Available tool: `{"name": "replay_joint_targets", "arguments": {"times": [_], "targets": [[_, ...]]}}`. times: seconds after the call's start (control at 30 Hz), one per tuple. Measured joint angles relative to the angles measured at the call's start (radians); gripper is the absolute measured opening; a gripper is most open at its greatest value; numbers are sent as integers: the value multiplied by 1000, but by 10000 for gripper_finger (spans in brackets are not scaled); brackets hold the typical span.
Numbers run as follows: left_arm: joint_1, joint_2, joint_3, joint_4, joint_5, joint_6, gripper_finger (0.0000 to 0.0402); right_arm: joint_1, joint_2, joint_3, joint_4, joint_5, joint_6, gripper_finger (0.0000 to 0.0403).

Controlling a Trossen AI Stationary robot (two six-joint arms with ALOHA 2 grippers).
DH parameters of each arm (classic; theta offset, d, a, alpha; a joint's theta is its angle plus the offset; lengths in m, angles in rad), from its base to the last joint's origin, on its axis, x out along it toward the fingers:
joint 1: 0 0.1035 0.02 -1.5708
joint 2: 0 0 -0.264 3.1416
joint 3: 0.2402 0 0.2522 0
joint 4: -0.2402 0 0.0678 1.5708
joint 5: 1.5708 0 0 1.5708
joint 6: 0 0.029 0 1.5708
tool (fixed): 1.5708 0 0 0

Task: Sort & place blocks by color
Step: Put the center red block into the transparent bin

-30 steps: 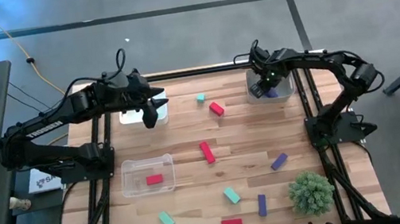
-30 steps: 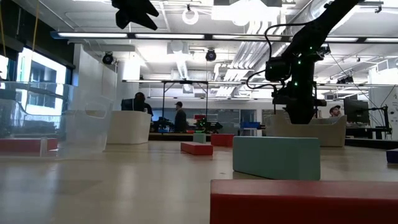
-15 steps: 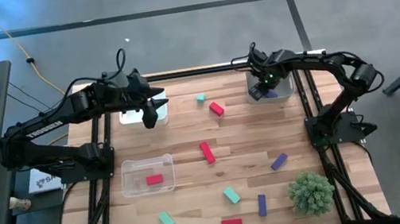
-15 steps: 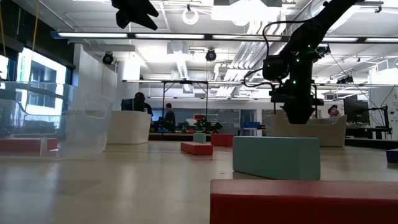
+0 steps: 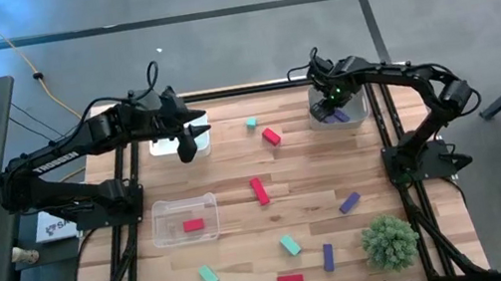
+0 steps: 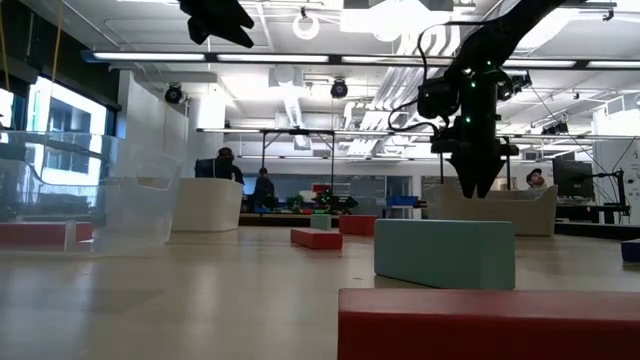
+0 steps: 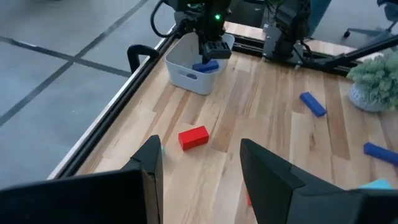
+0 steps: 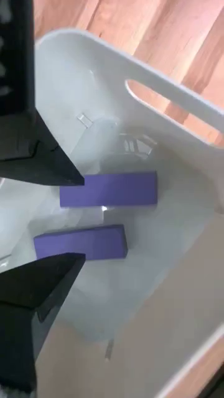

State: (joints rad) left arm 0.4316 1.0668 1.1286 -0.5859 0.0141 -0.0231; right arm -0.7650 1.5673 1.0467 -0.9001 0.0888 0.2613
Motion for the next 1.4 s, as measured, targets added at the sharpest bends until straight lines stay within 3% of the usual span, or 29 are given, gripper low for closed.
{"name": "replay_joint_targets", "arguments": {"times": [0.5,1.0,1.4], "targets": [[-1,7,0,3,38,177,198,41,-2,228,-196,-30,126,185],[-15,160,0,9,141,375,200,214,-3,395,-202,20,276,184],[-148,343,0,9,142,602,200,336,-3,397,-202,88,371,184]]}}
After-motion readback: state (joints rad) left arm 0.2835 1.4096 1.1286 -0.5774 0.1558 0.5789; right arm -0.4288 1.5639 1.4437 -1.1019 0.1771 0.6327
